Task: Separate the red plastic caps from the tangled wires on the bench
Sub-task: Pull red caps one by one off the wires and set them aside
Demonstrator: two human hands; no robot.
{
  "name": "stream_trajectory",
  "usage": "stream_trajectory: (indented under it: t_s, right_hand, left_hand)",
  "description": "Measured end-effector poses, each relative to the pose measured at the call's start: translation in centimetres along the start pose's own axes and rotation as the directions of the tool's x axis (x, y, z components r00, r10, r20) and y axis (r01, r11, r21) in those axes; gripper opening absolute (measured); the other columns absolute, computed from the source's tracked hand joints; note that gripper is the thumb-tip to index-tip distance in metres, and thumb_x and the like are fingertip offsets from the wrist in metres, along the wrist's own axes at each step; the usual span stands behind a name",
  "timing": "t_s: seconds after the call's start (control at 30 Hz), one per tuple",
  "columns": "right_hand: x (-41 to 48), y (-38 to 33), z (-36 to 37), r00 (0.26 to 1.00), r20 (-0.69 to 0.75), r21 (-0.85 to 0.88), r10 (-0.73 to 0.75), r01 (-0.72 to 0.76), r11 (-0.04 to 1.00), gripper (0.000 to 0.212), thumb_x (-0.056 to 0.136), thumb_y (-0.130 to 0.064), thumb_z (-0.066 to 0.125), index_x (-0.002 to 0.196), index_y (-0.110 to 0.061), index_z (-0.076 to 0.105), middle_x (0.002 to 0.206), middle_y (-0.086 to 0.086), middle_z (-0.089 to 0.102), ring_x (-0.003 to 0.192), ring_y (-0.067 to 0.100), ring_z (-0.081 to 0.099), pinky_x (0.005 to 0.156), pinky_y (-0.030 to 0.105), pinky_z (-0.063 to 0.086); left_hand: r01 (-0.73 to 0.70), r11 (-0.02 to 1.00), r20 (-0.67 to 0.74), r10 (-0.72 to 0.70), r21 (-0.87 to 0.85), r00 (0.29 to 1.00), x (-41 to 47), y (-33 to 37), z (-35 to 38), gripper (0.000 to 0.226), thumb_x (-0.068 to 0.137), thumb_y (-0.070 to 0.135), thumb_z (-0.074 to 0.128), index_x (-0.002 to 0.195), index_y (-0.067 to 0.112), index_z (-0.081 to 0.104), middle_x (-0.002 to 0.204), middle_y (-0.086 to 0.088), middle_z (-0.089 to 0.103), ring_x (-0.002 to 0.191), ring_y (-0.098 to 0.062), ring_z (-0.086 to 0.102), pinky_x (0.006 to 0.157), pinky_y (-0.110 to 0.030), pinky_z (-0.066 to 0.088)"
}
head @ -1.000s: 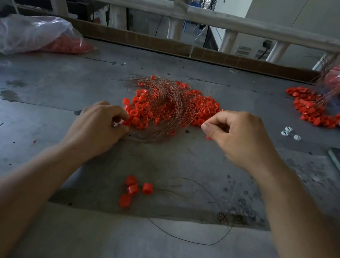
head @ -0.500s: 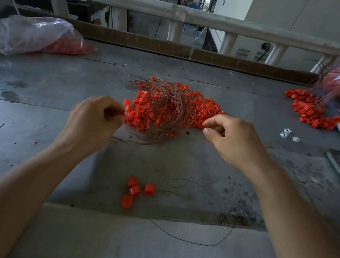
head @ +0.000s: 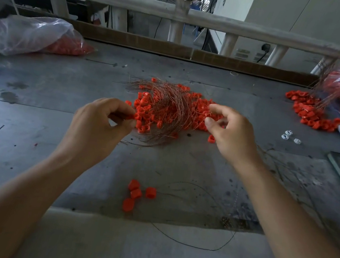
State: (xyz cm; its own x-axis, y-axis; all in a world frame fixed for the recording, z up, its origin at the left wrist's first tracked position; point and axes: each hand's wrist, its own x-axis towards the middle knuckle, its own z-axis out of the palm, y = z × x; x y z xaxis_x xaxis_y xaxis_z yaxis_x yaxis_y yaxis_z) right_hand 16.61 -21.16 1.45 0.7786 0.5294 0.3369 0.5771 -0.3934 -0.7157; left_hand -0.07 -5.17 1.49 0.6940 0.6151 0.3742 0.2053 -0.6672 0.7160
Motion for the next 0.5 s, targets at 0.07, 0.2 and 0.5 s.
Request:
stream_trajectory:
  t_s: [0.07,0.2,0.5]
  right_hand:
    - [0.0,-0.2,-0.2,0.995,-0.093,0.051,-0.017,0.022,0.998,0.026,0.086,-0.013,0.061,0.112,-0.013,0.063,0.093,-0.008,0.061,0.070,-0.003,0.053,0.066,0.005,0.043]
    - [0.0,-0.2,-0.5,0.968,-0.252,0.170,-0.014,0.058,0.984,0.014,0.082,-0.009,0.065,0.091,-0.020,0.066,0.073,-0.016,0.060,0.061,-0.013,0.054,0.055,0.002,0.039]
    - [0.1,0.0,-1.2,0.912,-0.409,0.272,0.006,0.115,0.955,0.024,0.077,-0.001,0.067,0.083,-0.024,0.063,0.072,-0.013,0.061,0.064,-0.004,0.058,0.067,0.013,0.047]
  left_hand:
    - [-0.016,1.000,0.002,0.016,-0.017,1.000,0.0,0.0,0.0,0.013,0.079,0.014,0.069,0.083,0.025,0.063,0.078,0.018,0.059,0.062,0.015,0.051,0.058,0.002,0.035]
    - [-0.031,0.999,0.008,0.031,-0.030,0.999,-0.1,0.0,0.0,0.016,0.079,0.013,0.069,0.082,0.028,0.062,0.078,0.018,0.059,0.062,0.015,0.051,0.057,0.002,0.035]
    - [-0.043,0.998,0.003,0.043,-0.049,0.999,-0.3,0.1,-0.2,0.017,0.078,0.013,0.070,0.081,0.029,0.062,0.078,0.017,0.060,0.062,0.015,0.051,0.057,0.002,0.035]
